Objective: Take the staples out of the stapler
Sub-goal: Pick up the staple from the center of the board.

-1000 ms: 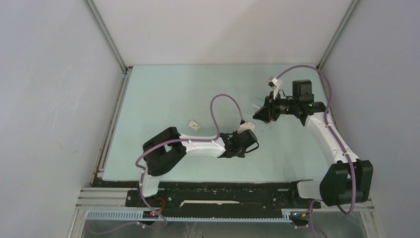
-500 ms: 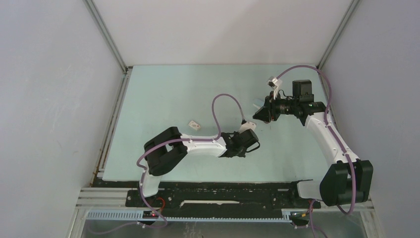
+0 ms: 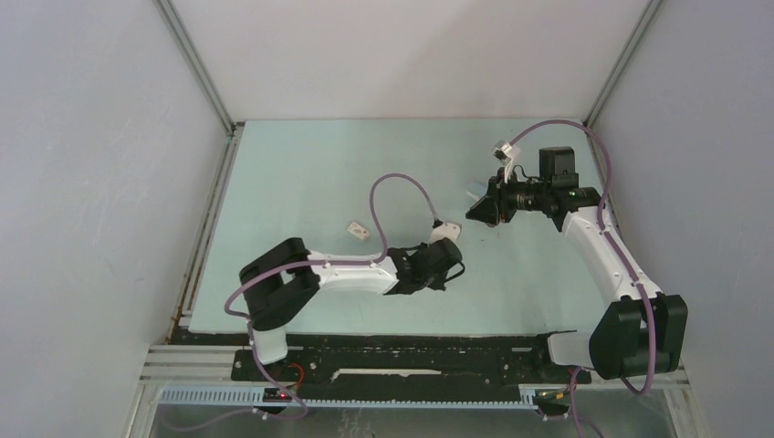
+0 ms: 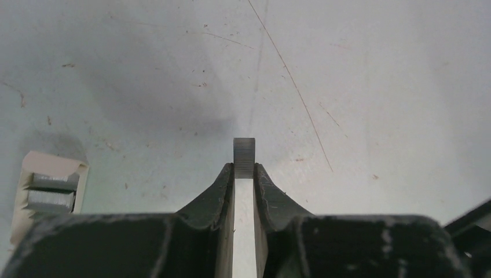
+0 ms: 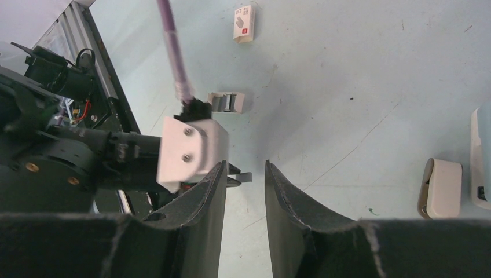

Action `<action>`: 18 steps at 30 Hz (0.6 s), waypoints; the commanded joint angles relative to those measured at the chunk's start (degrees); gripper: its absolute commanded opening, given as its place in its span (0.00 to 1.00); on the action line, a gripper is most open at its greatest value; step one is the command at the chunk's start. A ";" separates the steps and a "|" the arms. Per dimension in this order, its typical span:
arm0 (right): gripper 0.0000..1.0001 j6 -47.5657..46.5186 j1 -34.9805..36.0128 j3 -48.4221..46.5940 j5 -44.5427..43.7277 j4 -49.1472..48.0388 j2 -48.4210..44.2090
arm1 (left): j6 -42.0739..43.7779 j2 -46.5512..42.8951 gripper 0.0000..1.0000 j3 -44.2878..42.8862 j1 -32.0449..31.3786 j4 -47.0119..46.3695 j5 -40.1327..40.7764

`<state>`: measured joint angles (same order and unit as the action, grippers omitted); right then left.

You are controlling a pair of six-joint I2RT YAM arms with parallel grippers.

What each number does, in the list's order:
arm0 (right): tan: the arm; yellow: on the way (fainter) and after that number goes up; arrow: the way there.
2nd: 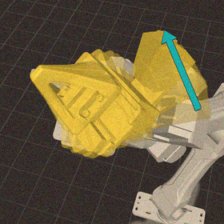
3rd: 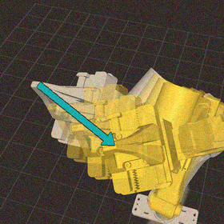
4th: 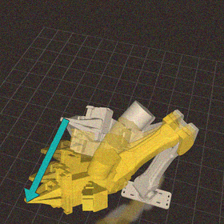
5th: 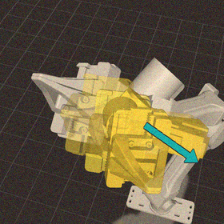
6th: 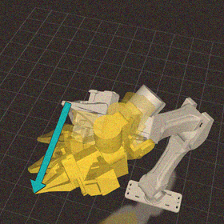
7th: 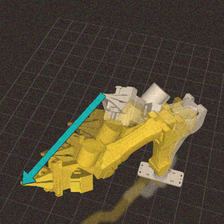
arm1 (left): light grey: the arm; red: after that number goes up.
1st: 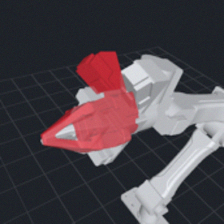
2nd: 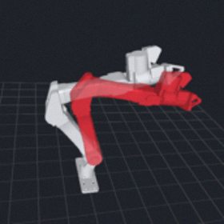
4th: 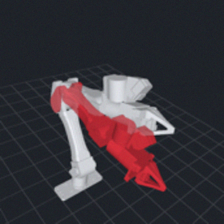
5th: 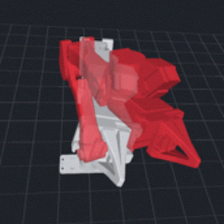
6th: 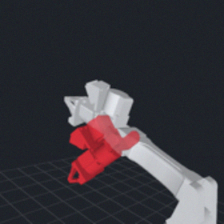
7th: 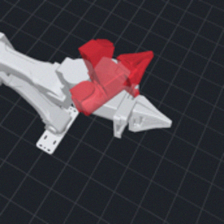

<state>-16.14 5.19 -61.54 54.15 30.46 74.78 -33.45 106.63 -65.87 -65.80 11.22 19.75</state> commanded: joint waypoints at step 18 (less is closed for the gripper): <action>0.47 22.54 0.94 7.08 22.11 -19.59 1.28 | -15.21 -30.18 0.14 34.21 11.77 -39.75 -18.02</action>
<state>-6.72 5.37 -57.14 66.26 23.11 74.87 -44.18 81.91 -35.64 -55.86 -16.88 6.33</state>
